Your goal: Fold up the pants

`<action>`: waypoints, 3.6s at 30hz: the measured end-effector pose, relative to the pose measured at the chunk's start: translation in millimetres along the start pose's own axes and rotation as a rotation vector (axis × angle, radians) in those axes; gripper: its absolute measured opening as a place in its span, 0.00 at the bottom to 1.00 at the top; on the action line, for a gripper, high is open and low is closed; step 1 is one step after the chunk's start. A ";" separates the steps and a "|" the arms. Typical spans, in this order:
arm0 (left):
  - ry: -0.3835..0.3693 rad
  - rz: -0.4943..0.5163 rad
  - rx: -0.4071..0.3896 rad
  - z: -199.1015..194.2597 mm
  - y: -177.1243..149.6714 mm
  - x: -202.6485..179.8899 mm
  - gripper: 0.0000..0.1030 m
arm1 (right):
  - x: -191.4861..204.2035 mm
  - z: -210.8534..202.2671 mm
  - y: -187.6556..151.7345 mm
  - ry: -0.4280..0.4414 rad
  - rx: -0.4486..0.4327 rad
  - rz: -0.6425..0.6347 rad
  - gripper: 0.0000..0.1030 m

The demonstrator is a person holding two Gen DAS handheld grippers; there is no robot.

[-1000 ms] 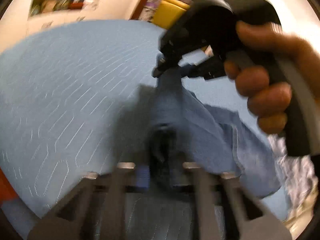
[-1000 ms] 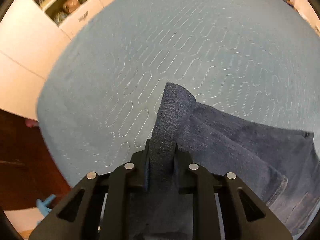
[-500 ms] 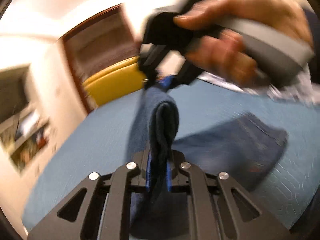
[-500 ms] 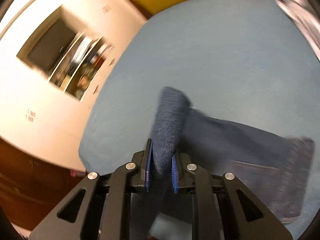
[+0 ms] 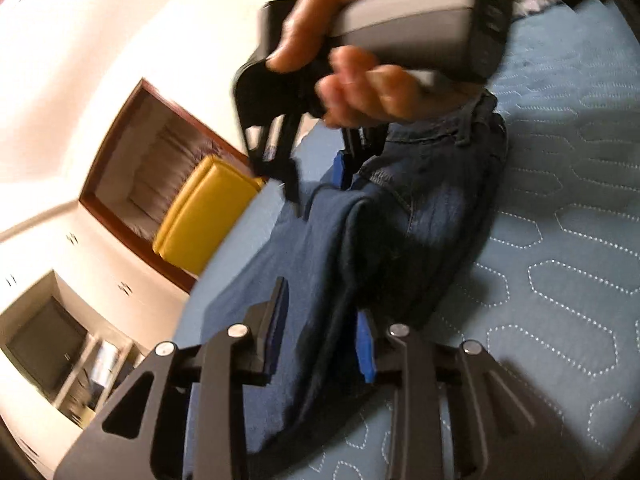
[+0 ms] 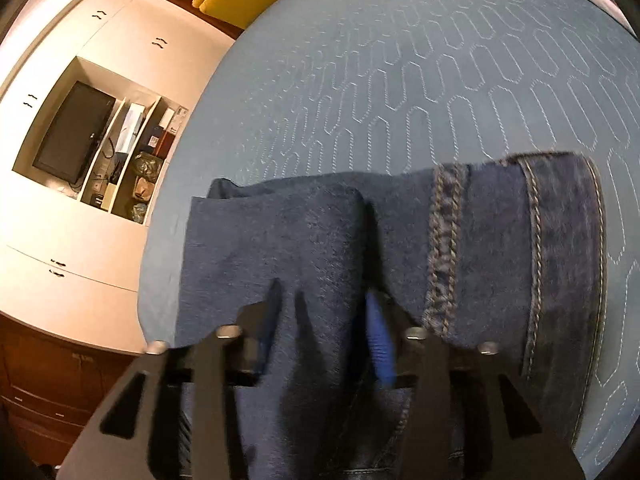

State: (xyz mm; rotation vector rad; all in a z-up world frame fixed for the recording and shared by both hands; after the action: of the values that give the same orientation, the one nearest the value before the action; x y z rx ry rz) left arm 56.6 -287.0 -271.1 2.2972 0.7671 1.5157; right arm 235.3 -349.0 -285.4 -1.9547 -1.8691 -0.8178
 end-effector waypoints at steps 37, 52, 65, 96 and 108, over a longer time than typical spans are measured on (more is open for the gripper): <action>-0.023 0.253 -0.074 -1.3 67.7 -87.9 0.10 | -64.3 -72.3 9.7 -0.045 -0.103 -0.044 0.10; -0.296 -0.022 -0.132 -49.3 67.8 -33.0 0.62 | -59.8 -155.4 0.1 -0.371 -0.299 -0.005 0.38; -0.614 -0.707 0.192 77.3 9.6 110.2 0.21 | 11.8 -108.9 -7.4 -0.578 -0.415 -0.139 0.53; -0.702 -0.464 0.434 177.2 13.5 73.9 0.22 | -55.0 -78.9 -31.6 -0.829 -0.304 0.003 0.65; -0.713 -0.602 0.390 102.2 -29.2 101.9 0.34 | 6.1 -68.3 -63.2 -0.761 -0.338 -0.083 0.67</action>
State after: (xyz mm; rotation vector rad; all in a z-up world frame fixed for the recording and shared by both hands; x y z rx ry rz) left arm 173.1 -199.4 -250.1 2.2863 1.4175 0.2690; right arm 160.4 -378.2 -238.0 -2.6833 -2.3384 -0.4504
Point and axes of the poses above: each gripper's, at about its wrist camera, not at the fingertips, and z roughly the way its jaws point, x to its left, y to its top, the point moved 10 cm from there along z, roughly the way its jaws point, and after that the axes turned 10 degrees about x, right-handed, at the moved point
